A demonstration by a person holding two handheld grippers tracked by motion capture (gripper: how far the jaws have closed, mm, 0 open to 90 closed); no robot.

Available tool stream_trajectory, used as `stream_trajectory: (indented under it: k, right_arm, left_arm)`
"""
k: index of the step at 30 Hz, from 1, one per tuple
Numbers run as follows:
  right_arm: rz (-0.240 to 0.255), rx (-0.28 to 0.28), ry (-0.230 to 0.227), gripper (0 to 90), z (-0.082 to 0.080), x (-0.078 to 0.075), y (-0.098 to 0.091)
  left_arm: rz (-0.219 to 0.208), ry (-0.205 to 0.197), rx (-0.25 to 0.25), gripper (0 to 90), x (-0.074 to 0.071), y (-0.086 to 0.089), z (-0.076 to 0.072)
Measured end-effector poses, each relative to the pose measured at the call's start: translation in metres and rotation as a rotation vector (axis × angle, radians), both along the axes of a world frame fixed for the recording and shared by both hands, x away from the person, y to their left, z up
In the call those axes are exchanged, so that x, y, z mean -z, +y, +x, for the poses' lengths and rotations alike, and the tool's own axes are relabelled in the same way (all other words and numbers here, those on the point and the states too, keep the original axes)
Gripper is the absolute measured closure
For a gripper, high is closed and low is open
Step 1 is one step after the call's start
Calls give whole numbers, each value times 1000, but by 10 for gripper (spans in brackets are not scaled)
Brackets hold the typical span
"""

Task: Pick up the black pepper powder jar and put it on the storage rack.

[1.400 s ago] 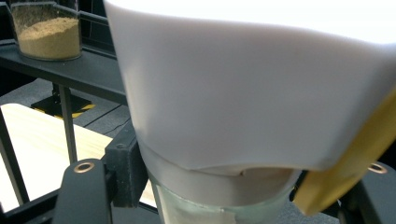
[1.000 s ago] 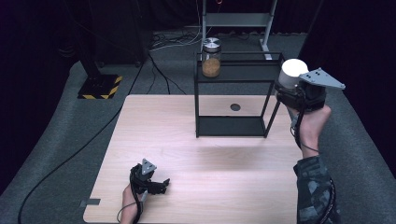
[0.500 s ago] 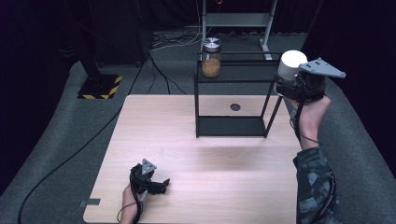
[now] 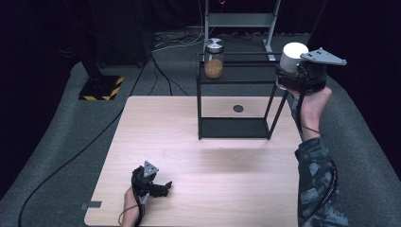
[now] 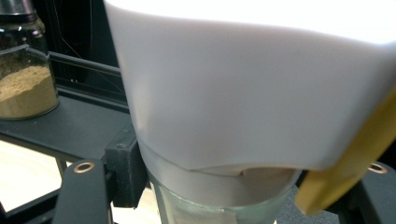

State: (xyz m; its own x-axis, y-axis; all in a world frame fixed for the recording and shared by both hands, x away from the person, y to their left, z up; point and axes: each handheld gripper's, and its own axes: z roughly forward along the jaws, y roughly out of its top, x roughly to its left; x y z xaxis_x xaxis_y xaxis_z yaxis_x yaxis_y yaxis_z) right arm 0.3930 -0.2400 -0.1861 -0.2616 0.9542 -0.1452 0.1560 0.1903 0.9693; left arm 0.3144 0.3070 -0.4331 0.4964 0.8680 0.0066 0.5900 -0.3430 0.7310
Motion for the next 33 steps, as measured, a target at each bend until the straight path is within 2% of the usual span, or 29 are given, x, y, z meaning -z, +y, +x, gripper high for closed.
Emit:
stream_trajectory:
  k: [14,22,33]
  right_arm:
    - [16,-6,14,296,18,-13,5]
    - [14,-6,38,296,33,-18,10]
    - [50,-2,64,296,47,-24,9]
  left_arm:
    - [0,0,4,4,0,0,0]
    - [0,0,6,4,0,0,0]
    - [0,0,8,4,0,0,0]
